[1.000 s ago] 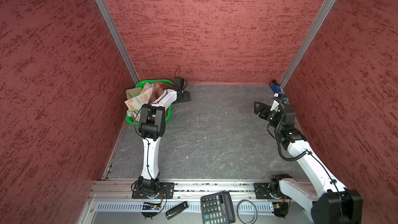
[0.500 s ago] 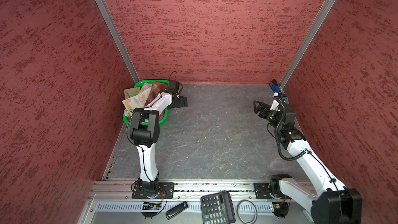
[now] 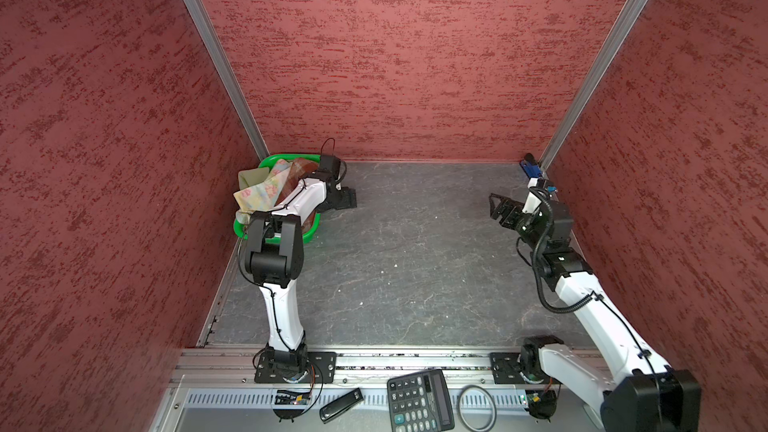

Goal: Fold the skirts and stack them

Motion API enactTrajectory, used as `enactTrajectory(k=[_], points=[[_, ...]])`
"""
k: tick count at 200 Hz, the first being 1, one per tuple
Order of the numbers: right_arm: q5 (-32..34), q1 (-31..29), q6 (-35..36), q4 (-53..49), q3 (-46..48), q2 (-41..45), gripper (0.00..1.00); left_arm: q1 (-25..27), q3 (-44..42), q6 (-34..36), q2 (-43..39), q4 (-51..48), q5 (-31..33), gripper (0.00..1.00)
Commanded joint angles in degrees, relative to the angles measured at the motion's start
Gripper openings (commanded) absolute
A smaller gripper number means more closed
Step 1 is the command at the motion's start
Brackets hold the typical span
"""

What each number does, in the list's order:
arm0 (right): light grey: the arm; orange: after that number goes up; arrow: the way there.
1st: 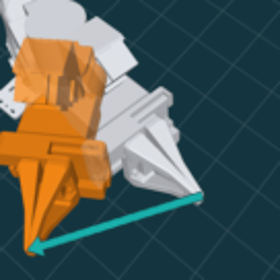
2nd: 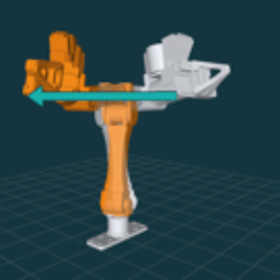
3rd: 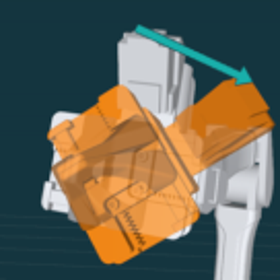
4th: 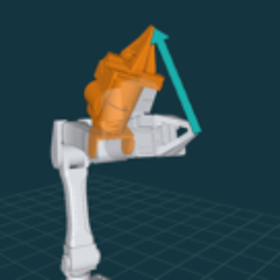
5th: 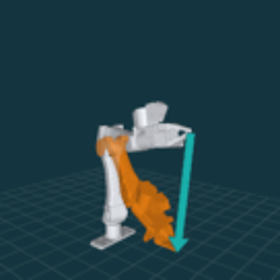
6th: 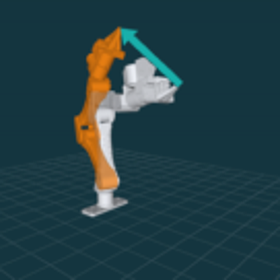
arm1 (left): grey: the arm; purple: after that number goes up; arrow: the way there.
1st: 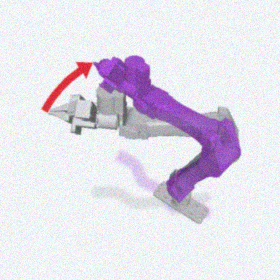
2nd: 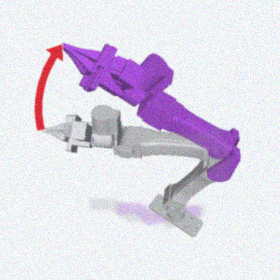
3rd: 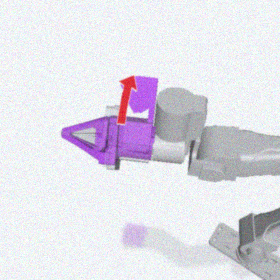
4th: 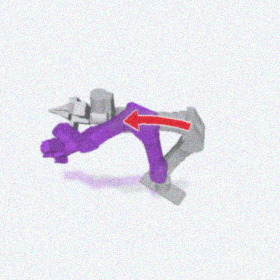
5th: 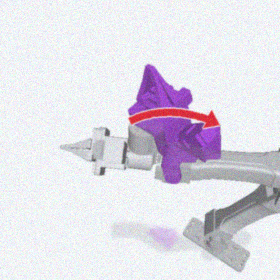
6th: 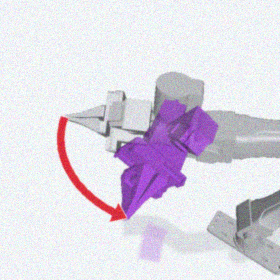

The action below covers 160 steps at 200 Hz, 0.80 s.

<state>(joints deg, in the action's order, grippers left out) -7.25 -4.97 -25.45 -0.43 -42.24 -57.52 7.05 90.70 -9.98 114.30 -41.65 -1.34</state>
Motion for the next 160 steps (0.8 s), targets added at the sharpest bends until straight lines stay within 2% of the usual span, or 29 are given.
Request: enactTrajectory(k=[1,35,57,79,107,137,160], points=[[-0.8,0.1,0.6,0.8,0.3,0.7,0.91,-1.3,-1.0,0.4,-2.3,-1.5,0.4,0.93],[0.2,0.0,1.2,0.4,0.2,0.4,0.91,2.6,-3.1,0.0,-10.8,2.5,-6.6,0.93],[0.2,0.0,1.8,1.0,0.1,-1.2,0.91,3.4,-3.3,-2.4,-17.0,2.1,-7.5,0.93],[0.0,-0.5,2.3,2.4,0.3,-3.0,0.90,1.3,-4.8,-5.1,-22.2,0.8,-1.6,0.93],[0.1,-3.9,3.1,4.1,0.1,-5.8,0.90,-4.3,-8.2,-6.4,-24.9,-0.9,10.1,0.92],[1.6,-9.7,3.9,4.4,-1.3,-8.3,0.89,-10.0,-13.0,-6.5,-25.3,3.0,13.1,0.92],[2.4,-13.6,3.5,5.4,-2.0,-9.3,0.89,-10.6,-12.9,-6.4,-21.0,5.4,12.9,0.91]])
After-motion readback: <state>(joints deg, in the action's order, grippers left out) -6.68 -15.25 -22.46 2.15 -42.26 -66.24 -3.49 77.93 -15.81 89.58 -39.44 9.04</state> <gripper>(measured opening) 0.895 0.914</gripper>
